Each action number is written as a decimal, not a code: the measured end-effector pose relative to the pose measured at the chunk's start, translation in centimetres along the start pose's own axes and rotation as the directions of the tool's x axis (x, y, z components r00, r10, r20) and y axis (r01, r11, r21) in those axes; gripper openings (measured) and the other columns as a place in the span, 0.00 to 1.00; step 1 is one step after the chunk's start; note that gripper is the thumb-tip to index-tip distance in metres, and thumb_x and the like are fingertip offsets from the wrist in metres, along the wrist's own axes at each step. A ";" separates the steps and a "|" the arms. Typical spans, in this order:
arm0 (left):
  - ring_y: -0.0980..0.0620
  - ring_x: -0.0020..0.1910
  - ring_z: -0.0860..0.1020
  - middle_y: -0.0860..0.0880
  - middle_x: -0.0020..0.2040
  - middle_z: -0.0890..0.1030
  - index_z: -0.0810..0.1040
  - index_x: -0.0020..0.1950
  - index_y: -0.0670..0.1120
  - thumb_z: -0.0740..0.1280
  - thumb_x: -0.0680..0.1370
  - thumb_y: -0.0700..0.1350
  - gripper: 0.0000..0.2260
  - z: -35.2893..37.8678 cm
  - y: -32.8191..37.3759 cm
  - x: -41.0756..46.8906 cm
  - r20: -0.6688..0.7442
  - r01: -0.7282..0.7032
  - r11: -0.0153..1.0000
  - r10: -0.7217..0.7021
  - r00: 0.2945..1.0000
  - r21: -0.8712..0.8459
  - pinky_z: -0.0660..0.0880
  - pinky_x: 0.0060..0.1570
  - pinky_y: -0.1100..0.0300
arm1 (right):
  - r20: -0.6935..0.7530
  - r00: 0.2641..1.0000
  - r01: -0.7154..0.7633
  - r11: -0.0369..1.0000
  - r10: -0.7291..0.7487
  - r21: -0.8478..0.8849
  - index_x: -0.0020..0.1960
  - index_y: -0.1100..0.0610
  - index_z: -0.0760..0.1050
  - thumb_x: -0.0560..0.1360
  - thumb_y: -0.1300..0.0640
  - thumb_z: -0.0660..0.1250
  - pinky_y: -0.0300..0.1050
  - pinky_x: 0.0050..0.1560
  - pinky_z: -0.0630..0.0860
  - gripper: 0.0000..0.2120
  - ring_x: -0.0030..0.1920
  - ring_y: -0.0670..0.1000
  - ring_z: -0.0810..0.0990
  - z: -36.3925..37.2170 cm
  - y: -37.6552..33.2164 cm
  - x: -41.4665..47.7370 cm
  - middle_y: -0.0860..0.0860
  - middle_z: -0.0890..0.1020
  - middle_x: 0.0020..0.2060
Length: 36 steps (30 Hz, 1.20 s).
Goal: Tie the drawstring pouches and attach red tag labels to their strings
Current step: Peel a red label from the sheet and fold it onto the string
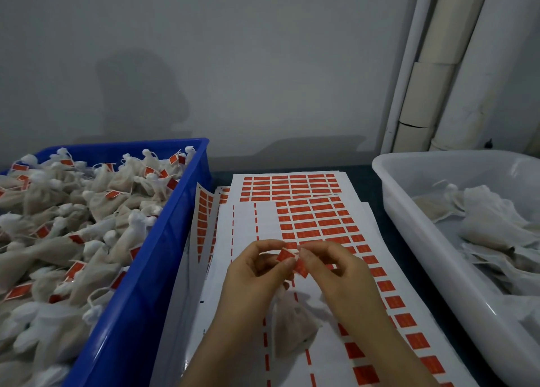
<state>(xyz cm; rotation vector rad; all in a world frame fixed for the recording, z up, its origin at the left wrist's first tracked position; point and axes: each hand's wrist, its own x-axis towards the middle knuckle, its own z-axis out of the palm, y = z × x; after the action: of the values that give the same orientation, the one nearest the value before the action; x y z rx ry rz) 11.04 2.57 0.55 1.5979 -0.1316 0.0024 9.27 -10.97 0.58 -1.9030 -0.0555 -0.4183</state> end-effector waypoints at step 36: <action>0.67 0.38 0.81 0.69 0.31 0.80 0.81 0.43 0.60 0.71 0.69 0.45 0.09 1.2 -1.0 -0.7 -0.144 -0.098 0.970 0.132 0.981 0.222 0.76 0.35 0.76 | -0.049 0.999 -0.020 0.998 0.024 0.066 0.39 0.39 0.71 0.71 0.53 0.67 0.20 0.31 0.70 0.09 0.39 0.38 0.77 0.6 -0.3 -0.5 0.33 0.76 0.38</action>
<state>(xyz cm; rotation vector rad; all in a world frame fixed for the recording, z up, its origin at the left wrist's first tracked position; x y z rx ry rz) 10.30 1.41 -0.56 1.7967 -0.1032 0.2404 8.90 -10.26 0.50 -1.8259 -0.0149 -0.4438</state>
